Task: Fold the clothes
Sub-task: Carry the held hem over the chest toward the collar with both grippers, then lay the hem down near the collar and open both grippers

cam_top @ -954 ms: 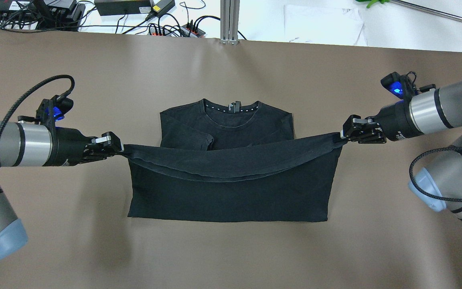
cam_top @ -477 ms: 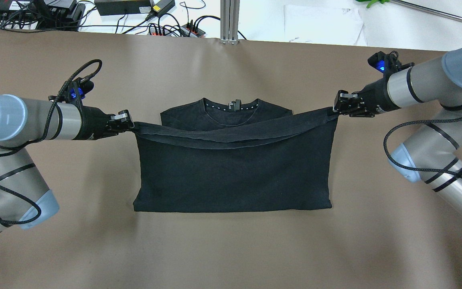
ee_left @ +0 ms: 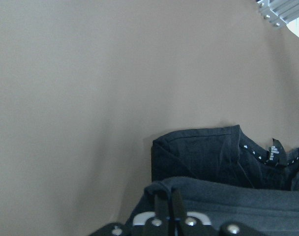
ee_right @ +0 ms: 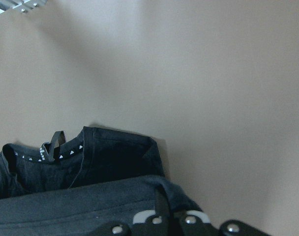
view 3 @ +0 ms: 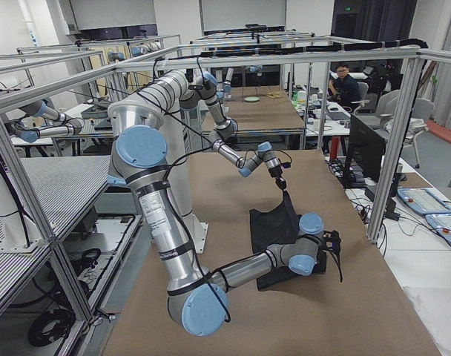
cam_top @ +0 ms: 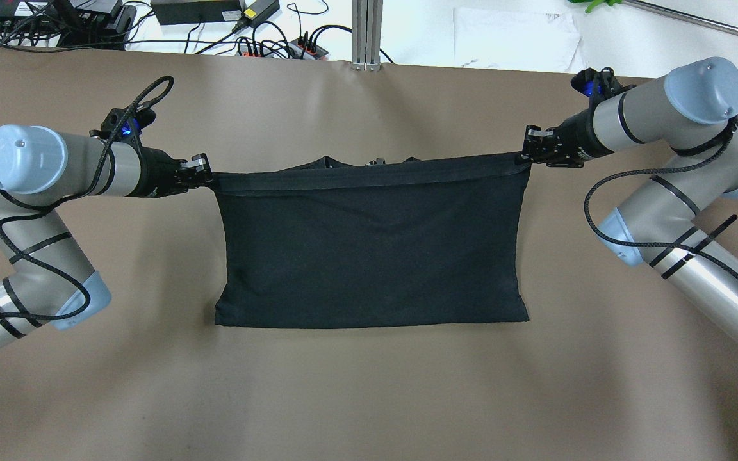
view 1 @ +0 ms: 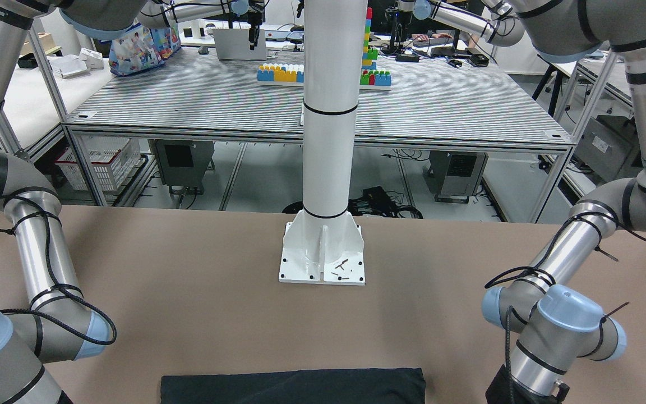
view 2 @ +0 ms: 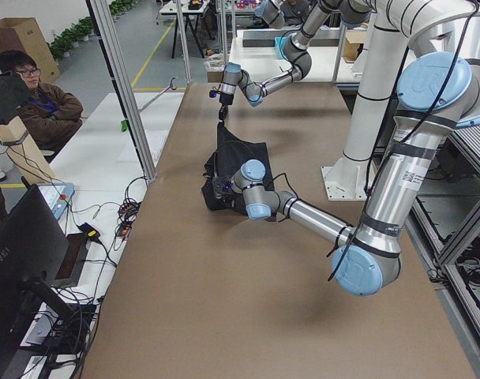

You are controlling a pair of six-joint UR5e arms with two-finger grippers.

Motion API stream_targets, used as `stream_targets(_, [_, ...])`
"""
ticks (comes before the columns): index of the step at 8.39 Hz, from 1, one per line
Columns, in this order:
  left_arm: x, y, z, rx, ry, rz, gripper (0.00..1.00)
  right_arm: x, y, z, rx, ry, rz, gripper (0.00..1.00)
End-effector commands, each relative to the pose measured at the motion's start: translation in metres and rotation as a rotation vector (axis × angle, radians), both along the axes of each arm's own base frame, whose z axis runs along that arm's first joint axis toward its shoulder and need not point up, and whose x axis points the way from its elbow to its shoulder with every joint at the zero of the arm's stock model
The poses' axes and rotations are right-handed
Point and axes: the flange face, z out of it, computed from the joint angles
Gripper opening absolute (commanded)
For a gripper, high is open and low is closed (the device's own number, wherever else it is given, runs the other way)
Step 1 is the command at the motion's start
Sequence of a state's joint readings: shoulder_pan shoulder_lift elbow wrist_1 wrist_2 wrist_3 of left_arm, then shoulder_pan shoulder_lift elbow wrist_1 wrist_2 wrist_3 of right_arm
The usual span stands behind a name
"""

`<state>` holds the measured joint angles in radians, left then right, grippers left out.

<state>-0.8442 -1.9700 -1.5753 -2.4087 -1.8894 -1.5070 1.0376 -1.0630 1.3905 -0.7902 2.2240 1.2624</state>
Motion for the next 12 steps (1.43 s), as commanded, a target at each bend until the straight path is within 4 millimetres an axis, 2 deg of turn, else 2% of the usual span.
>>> stream_targets(1, [0.003,-0.02,-0.007,-0.001,-0.007,-0.016,0.0,-0.011,-0.024,-0.008,0.006,0.024,0.027,0.0])
stream_targets(2, [0.007,-0.023,-0.018,0.008,0.002,-0.015,0.0,-0.013,-0.027,-0.014,0.01,0.02,0.029,0.0])
stream_targets(5, [0.01,-0.023,-0.033,0.012,0.026,-0.01,0.0,-0.015,-0.029,-0.033,0.014,0.004,0.026,0.0])
stream_targets(6, [0.01,-0.023,-0.033,0.014,0.026,-0.015,0.0,-0.015,-0.029,-0.033,0.015,0.004,0.026,0.39])
stream_targets(7, [0.01,-0.024,-0.028,0.022,0.013,-0.015,0.62,-0.017,-0.029,-0.031,0.024,0.011,0.021,0.93])
stream_targets(8, [0.009,-0.025,-0.028,0.023,0.012,-0.02,1.0,-0.013,-0.03,-0.027,0.023,0.016,0.026,0.94])
stream_targets(10, [-0.003,-0.036,-0.022,0.022,-0.004,-0.036,1.0,-0.011,-0.026,-0.026,0.022,0.007,-0.003,0.94])
stream_targets(11, [-0.003,-0.037,-0.022,0.039,-0.015,-0.033,1.0,-0.014,-0.016,-0.016,-0.022,-0.02,-0.067,0.94])
stream_targets(12, [-0.005,-0.038,-0.022,0.041,-0.015,-0.035,1.0,-0.006,0.003,0.008,-0.062,-0.029,-0.098,0.94])
